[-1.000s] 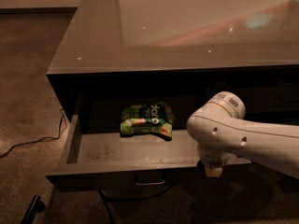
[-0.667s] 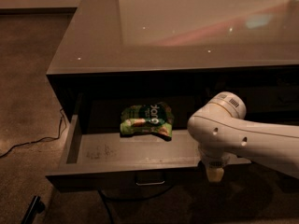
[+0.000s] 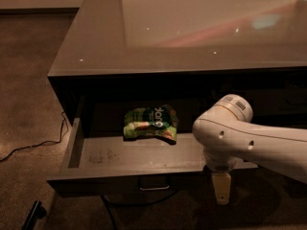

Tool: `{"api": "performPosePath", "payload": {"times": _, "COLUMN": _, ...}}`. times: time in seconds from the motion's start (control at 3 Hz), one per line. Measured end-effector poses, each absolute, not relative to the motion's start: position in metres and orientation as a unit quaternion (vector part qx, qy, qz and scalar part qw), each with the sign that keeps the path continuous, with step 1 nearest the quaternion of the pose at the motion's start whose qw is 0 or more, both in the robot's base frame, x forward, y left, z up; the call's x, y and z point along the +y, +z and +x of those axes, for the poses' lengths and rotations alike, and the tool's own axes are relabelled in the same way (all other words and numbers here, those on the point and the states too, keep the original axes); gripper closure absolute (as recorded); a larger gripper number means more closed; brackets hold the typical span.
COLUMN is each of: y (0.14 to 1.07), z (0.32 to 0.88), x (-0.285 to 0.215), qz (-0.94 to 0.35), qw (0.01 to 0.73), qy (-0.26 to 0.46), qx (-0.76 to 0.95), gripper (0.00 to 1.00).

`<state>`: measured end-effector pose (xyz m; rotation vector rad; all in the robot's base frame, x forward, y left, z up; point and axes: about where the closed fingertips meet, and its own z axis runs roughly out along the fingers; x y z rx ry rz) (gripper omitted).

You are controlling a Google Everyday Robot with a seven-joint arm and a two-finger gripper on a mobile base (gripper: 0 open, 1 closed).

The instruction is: Open top drawer

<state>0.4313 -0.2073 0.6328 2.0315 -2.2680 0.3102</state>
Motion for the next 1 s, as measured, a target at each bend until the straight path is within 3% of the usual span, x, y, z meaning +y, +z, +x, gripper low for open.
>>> {"api": "performPosePath", "payload": {"times": 1.0, "y": 0.656, "z": 0.442, "x": -0.207, "qz": 0.676, "qw": -0.040, "qy": 0.085, "qx": -0.731, "gripper": 0.00}}
